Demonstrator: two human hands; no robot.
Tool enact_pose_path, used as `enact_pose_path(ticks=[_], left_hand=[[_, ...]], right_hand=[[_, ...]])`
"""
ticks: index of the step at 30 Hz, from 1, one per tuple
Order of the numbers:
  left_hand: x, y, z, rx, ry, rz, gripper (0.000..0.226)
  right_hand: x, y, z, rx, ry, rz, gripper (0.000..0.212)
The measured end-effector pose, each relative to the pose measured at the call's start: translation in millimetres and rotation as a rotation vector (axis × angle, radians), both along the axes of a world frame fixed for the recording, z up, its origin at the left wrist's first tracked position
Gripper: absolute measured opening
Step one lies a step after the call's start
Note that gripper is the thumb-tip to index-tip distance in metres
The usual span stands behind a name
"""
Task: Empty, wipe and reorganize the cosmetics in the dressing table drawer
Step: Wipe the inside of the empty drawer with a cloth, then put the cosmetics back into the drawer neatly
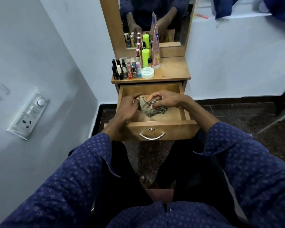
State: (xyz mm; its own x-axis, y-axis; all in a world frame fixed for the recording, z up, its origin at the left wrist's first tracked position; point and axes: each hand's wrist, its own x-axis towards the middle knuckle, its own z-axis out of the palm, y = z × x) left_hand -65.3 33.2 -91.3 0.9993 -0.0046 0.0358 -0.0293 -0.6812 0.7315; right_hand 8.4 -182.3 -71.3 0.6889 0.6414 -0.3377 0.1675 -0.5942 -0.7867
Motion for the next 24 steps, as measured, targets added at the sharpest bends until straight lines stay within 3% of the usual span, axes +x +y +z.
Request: enact_pose_path(ticks=[5, 13, 17, 19, 22, 24], left_hand=[[13, -28, 18, -0.135, -0.087, -0.004, 0.04], [50, -63, 48, -0.106, -0.215, 0.0, 0.053], [64, -77, 58, -0.088, -0.243, -0.015, 0.057], [73, -81, 61, -0.069, -0.236, -0.014, 0.058], [81, -81, 61, -0.05, -0.22, -0.014, 0.058], [86, -81, 60, -0.051, -0.211, -0.027, 0.058]], right_hand=[[15, -35, 28, 0.077, -0.222, -0.175, 0.023], [64, -66, 56, 0.435, -0.362, -0.781, 0.022], [97, -59, 60, 0.59, -0.244, -0.958, 0.034], [110, -52, 55, 0.453, -0.194, -0.945, 0.044], [119, -43, 46, 0.092, -0.328, -0.806, 0.05], [122, -42, 41, 0.017, -0.399, -0.807, 0.047]])
